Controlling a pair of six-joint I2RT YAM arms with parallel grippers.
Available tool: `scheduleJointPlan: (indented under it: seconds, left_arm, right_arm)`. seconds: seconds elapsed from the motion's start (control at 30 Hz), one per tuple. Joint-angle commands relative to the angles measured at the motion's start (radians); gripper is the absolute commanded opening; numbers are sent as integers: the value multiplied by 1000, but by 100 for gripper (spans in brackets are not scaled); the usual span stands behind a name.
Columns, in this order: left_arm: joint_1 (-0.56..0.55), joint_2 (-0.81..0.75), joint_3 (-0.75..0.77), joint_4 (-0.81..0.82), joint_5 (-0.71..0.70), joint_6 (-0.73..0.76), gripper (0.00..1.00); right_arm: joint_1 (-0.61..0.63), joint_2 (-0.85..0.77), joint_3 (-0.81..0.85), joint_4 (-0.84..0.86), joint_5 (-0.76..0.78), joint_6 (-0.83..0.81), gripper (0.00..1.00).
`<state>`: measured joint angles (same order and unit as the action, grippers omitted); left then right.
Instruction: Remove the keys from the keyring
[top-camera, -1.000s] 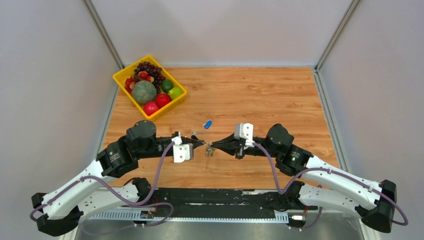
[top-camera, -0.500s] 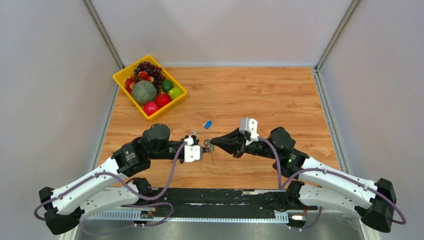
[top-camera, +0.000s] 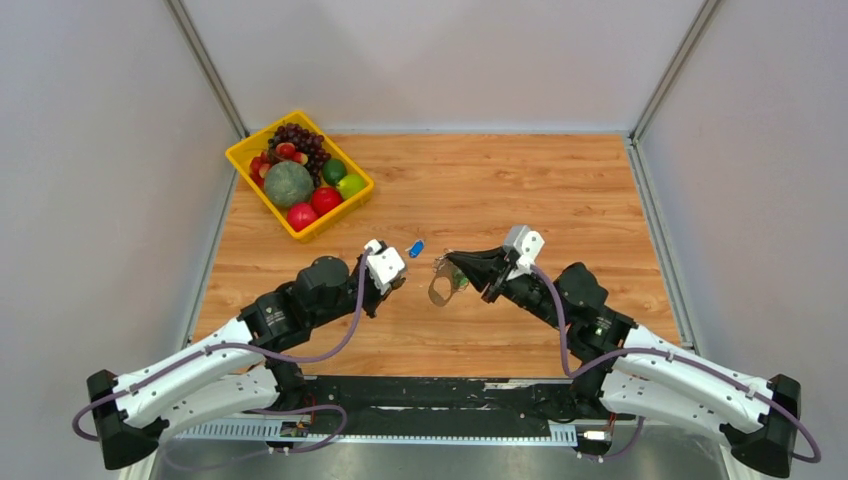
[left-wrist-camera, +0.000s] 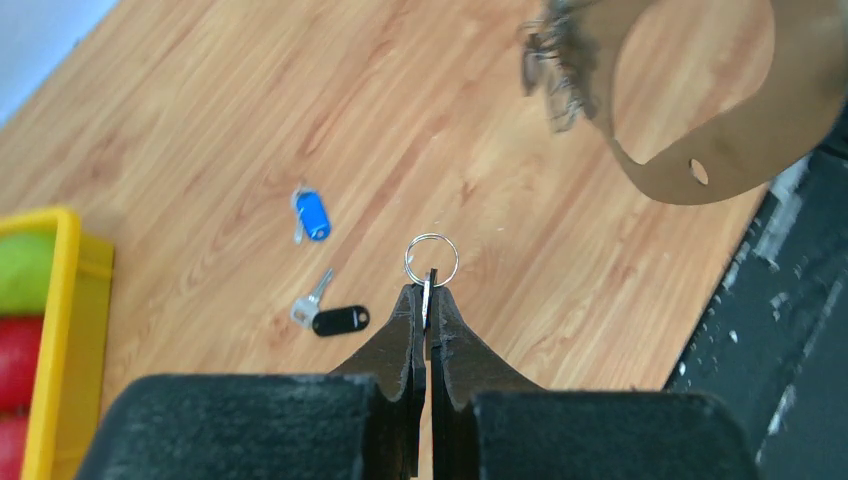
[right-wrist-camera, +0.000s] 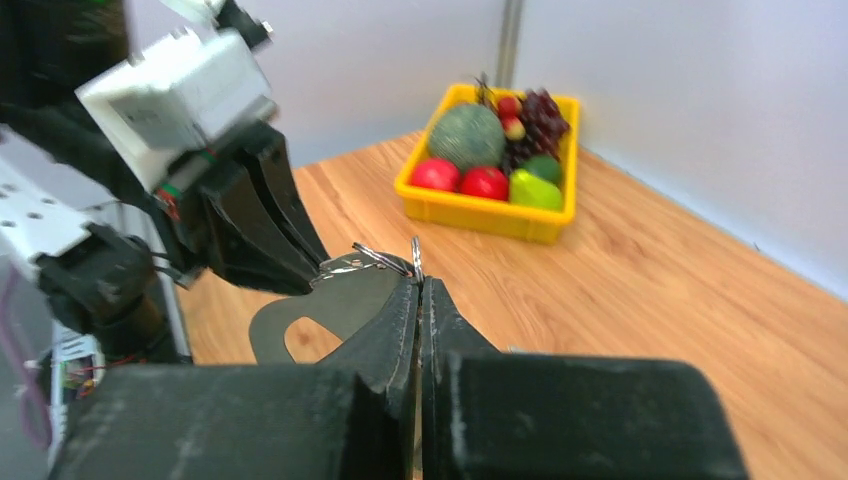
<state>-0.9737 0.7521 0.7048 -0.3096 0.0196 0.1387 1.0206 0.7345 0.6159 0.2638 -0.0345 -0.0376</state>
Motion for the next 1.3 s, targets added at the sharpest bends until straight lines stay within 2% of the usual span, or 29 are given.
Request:
scheduleJointPlan:
  seconds: [0.0,0.07,0.23,0.47,0.73,0.87,0.9,0.93,0.97,1.0,1.03,1.07,1.13,1.27]
  left_arm:
    - [2,15,-18,78,-262,-256,0]
    - [4,52,-18,90,-344,-307,0]
    - [46,178,-12,139,-405,-436,0]
    - [163,309,-38,241,-486,-528,0]
    - [305,471,-85,439,-421,-543,0]
    - [323,595,-52,516,-350,-562,1]
    - [324,638,-30,514,-343,-565,4]
    - [325,660,-18,511,-336,-568,18]
    - [328,695,6,496,-326,-573,34]
    - [330,709,18,470,-325,-589,64]
    - [332,728,41,457,-321,-594,75]
    - [332,732,49,430,-323,-602,91]
    - [332,718,56,417,-333,-609,99]
    - [333,605,-1,437,-322,-619,100]
  right_arm:
    - [0,11,-23,-50,231,67,0]
    - [0,21,-24,-72,294,107,0]
    - [-16,63,43,-225,432,240,0]
    - [-24,77,128,-399,443,279,0]
    - [-24,-20,90,-437,466,297,0]
    - [-26,-34,95,-468,493,289,0]
    - [-25,-36,97,-473,500,288,0]
    - [-26,-36,97,-476,505,286,0]
    - [-26,-31,98,-479,510,285,0]
    - [-28,-25,99,-483,515,285,0]
    - [-33,-11,103,-492,517,287,0]
    - [-38,4,109,-505,514,299,0]
    - [-59,50,132,-536,491,331,0]
    - [-127,147,182,-582,393,368,0]
